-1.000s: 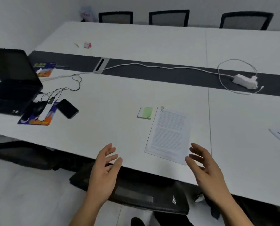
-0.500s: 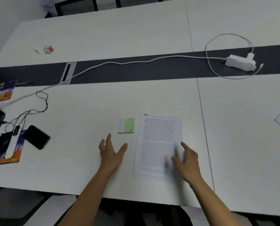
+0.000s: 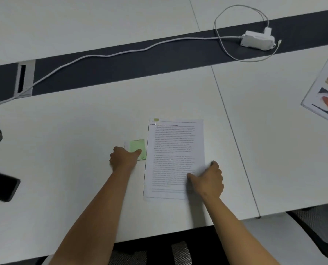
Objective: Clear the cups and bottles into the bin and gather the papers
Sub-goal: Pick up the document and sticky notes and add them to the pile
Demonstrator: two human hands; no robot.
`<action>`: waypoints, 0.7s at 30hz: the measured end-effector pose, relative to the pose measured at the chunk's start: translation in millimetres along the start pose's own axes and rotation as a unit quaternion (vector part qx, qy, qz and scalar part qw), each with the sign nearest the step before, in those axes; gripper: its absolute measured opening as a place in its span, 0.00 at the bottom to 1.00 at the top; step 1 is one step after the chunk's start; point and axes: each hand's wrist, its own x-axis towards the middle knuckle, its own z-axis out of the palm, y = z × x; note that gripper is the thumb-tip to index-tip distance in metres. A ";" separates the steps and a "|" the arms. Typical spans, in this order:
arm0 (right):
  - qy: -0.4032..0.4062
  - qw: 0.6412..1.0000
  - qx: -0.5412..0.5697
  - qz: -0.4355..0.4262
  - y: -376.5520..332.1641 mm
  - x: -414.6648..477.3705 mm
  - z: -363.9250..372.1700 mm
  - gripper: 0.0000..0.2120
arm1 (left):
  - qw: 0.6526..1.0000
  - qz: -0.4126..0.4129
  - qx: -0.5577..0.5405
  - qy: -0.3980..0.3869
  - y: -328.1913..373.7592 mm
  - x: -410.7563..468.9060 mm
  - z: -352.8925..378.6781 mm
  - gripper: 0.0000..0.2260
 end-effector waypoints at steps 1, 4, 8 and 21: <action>-0.006 1.000 0.014 0.007 -2.4 -1.5 1.0 0.45 | 1.000 -0.013 -0.015 -0.020 -10.1 -1.4 -3.1 0.36; -0.035 0.999 0.033 0.019 -8.1 -5.3 3.0 0.33 | 0.992 -0.057 -0.095 -0.065 -37.4 -9.9 -14.6 0.24; -0.061 0.997 0.031 0.036 -8.6 -12.7 6.8 0.29 | 0.987 -0.059 -0.141 -0.046 -72.2 -30.2 -23.5 0.19; -0.120 0.976 0.161 -0.081 -9.7 -75.0 -36.0 0.15 | 0.922 -0.011 -0.384 -0.058 -94.2 -119.0 -85.6 0.14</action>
